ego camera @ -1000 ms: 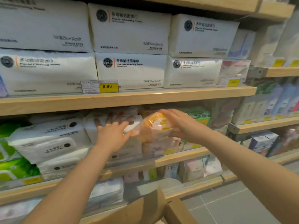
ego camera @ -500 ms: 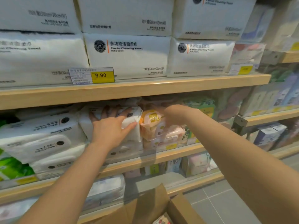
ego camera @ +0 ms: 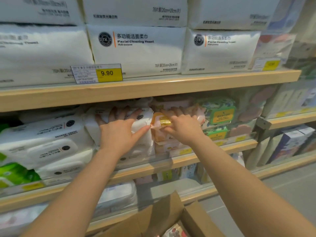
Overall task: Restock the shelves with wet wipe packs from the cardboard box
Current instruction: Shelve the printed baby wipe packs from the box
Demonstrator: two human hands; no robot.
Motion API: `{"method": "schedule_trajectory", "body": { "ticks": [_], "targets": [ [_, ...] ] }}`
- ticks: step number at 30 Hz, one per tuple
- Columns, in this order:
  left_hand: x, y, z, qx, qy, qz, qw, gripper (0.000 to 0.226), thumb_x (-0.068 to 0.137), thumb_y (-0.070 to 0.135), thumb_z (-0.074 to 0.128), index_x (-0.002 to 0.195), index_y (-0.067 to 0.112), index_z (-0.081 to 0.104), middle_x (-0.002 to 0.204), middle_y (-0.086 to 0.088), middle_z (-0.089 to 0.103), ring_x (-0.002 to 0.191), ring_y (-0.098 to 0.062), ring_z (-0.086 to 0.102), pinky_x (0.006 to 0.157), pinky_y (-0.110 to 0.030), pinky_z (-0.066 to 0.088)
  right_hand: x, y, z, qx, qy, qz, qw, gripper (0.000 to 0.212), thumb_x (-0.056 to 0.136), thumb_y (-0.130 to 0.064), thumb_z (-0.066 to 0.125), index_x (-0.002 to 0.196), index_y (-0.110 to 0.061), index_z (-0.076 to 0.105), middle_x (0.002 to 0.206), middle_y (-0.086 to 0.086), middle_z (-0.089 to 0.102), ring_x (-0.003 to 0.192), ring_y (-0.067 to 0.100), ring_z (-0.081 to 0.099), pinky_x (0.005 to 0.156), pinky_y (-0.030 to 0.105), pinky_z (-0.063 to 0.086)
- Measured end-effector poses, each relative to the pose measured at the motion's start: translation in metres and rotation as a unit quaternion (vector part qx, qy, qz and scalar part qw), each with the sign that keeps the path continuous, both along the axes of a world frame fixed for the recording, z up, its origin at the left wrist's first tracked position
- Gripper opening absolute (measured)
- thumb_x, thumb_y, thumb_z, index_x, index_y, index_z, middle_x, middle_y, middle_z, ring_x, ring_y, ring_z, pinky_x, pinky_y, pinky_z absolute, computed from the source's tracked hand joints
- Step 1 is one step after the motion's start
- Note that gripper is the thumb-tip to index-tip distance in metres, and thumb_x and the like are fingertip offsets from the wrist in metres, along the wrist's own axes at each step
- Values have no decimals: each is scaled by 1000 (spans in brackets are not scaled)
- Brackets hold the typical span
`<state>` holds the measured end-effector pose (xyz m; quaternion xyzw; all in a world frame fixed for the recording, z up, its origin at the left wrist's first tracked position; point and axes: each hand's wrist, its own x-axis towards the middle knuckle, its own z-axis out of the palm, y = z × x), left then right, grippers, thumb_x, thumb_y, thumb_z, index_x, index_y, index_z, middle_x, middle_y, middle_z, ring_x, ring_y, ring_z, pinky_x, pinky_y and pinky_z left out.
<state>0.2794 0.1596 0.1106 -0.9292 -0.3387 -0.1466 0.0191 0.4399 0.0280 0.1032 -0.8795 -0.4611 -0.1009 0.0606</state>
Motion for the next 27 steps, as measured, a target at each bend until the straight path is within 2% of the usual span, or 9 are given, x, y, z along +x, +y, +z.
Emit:
{"method": "schedule_trajectory", "body": {
  "ticks": [4, 9, 11, 13, 16, 19, 22, 24, 27],
  "targets": [
    [0, -2, 1, 14, 0, -3, 1000, 78, 75, 81, 12, 133, 41, 46, 132, -5, 53, 125, -31, 44, 106, -61, 23, 2, 3, 1, -21, 20, -5, 1000, 54, 90, -60, 40, 122, -18, 52, 118, 11, 60, 112, 32, 52, 99, 50, 32],
    [-8, -5, 1, 22, 8, -19, 1000, 76, 77, 79, 16, 136, 39, 41, 133, -8, 51, 124, -32, 43, 102, -56, 26, 5, -5, 9, -37, 103, 27, 994, 67, 84, -64, 49, 139, -27, 38, 126, 12, 52, 122, 32, 41, 101, 48, 29],
    [-13, -6, -1, 22, -1, -33, 999, 75, 78, 77, 23, 136, 32, 41, 130, -10, 50, 119, -31, 45, 99, -56, 30, 2, -14, 14, -25, 99, 60, 993, 75, 82, -61, 55, 145, -33, 26, 132, 10, 44, 128, 32, 32, 106, 48, 24],
    [-18, -10, -6, 37, -34, -63, 997, 74, 81, 73, 27, 136, 26, 41, 133, -11, 48, 123, -31, 40, 102, -62, 27, -2, -23, 17, 8, 78, 83, 993, 80, 82, -56, 59, 147, -34, 19, 139, 7, 36, 134, 30, 25, 112, 49, 17],
    [-37, -25, -22, 51, -129, -128, 982, 65, 86, 61, 32, 136, 20, 43, 140, -8, 42, 131, -27, 35, 107, -63, 19, -12, -44, 10, 59, 59, 123, 989, 74, 85, -46, 61, 147, -28, 24, 148, 7, 29, 139, 26, 20, 115, 47, 15],
    [-73, -56, -62, 2, -168, -170, 971, 56, 87, 49, 38, 131, 16, 49, 136, -6, 47, 127, -24, 39, 107, -53, 30, -37, -82, -14, 125, 87, 140, 978, 65, 87, -37, 62, 144, -21, 34, 145, 7, 35, 135, 24, 29, 111, 41, 28],
    [-116, -81, -134, -61, -109, -161, 979, 51, 86, 46, 41, 128, 19, 51, 129, -4, 51, 120, -23, 45, 100, -44, 38, -72, -116, -62, 109, 159, 126, 973, 62, 88, -35, 61, 143, -22, 34, 145, 0, 34, 134, 16, 29, 110, 33, 30],
    [-141, -85, -186, -69, -36, -141, 987, 50, 84, 42, 52, 130, 22, 48, 129, -5, 52, 119, -26, 49, 100, -46, 40, -91, -134, -101, 80, 193, 109, 972, 61, 89, -35, 60, 142, -24, 34, 145, -3, 34, 135, 13, 29, 111, 30, 29],
    [-167, -81, -235, -97, 65, -92, 989, 70, 76, 34, 71, 138, 23, 41, 132, -9, 52, 123, -29, 48, 104, -52, 35, -110, -147, -157, 39, 241, 80, 967, 62, 87, -38, 60, 143, -26, 33, 145, -6, 33, 134, 12, 30, 111, 30, 31]
  ]
}}
